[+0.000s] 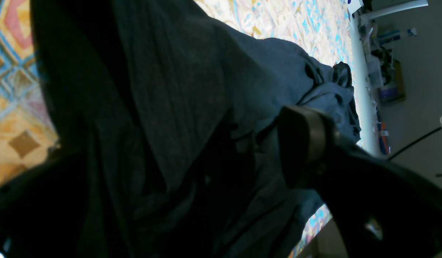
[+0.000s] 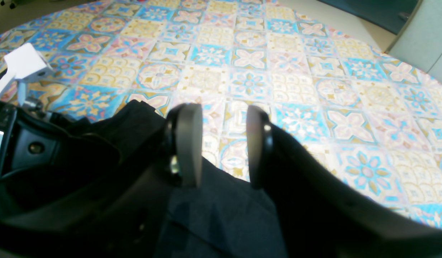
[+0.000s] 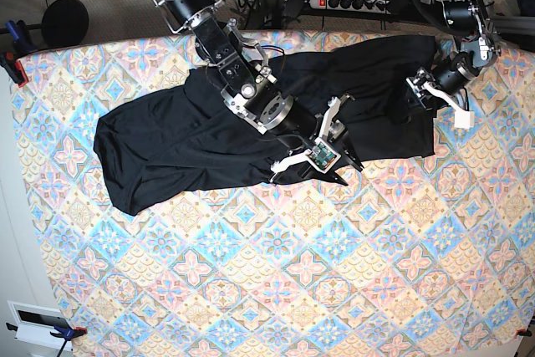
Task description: Layout the t-shirt on the table in an organized manner, then fold the t-shirt properly
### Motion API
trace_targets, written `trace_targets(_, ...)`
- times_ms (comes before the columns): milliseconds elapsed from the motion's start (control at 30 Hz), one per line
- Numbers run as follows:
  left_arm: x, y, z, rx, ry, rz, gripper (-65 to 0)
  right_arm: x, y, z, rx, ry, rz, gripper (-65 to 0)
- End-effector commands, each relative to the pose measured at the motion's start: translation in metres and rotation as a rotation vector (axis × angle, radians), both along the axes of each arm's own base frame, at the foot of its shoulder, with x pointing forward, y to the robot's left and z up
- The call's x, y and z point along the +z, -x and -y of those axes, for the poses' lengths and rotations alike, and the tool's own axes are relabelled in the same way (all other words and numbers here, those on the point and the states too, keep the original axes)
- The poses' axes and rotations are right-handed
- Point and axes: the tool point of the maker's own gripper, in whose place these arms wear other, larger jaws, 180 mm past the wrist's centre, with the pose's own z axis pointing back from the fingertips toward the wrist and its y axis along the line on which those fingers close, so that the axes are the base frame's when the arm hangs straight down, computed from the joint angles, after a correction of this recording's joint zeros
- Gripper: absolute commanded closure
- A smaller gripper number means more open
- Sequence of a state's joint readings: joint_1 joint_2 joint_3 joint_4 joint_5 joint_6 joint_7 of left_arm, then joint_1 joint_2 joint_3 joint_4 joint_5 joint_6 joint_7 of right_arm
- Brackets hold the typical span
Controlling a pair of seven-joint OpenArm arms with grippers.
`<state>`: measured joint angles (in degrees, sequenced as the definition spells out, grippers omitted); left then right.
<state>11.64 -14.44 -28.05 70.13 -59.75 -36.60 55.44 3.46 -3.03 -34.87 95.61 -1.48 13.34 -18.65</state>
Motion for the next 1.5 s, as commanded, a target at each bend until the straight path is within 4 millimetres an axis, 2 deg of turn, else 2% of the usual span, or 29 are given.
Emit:
trace_targets(0, -0.042, 0.052, 0.014, -0.137, -0.068, -0.261, -51.2, 0.02, -0.003, -0.005, 0.006, -0.048, 0.045, -19.4)
trace_targets(133, -0.042, 0.054, 0.011, -0.138, -0.074, -0.264, -51.2, 0.019, -0.005, -0.003, -0.002, -0.047, 0.043, -19.4)
trace_targets(200, -0.042, 0.054, 0.009, -0.145, -0.084, -0.266, -51.2, 0.016, -0.015, 0.011, -0.049, -0.049, 0.033, -19.4)
trace_targets(400, -0.041, 0.052, 0.004, -0.152, -0.098, -0.262, -51.2, -0.001, -0.025, 0.05, -0.174, -0.055, -0.025, -19.4)
trace_targets(567, -0.041, 0.051, 0.006, -0.155, -0.095, -0.261, -50.9, -0.005, -0.024, 0.055, -0.188, -0.054, -0.036, -19.4)
trace_targets(633, -0.041, 0.051, 0.006, -0.155, -0.095, -0.261, -48.5, -0.005, -0.024, 0.055, -0.188, -0.054, -0.036, -19.4)
trace_targets(733, -0.041, 0.052, 0.004, -0.16, -0.101, -0.265, -39.8, -0.005, -0.026, 0.058, -0.197, -0.054, -0.036, -19.3)
trace_targets(933, -0.039, 0.056, -0.014, -0.166, -0.142, -0.28, -25.3, -0.002, -0.043, 0.091, -0.293, -0.059, -0.026, -19.3)
trace_targets(1067, -0.04, 0.062, -0.018, -0.171, -0.154, -0.293, -24.0, -0.002, -0.046, 0.098, -0.313, -0.059, -0.026, -19.3)
trace_targets(1267, -0.046, 0.067, 0.007, -0.257, -0.14, -0.307, -21.7, -0.002, -0.046, 0.098, -0.313, -0.059, -0.026, -19.3)
trace_targets(1467, -0.046, 0.067, 0.01, -0.266, -0.136, -0.306, -21.9, -0.002, -0.046, 0.098, -0.313, -0.059, -0.026, -19.3)
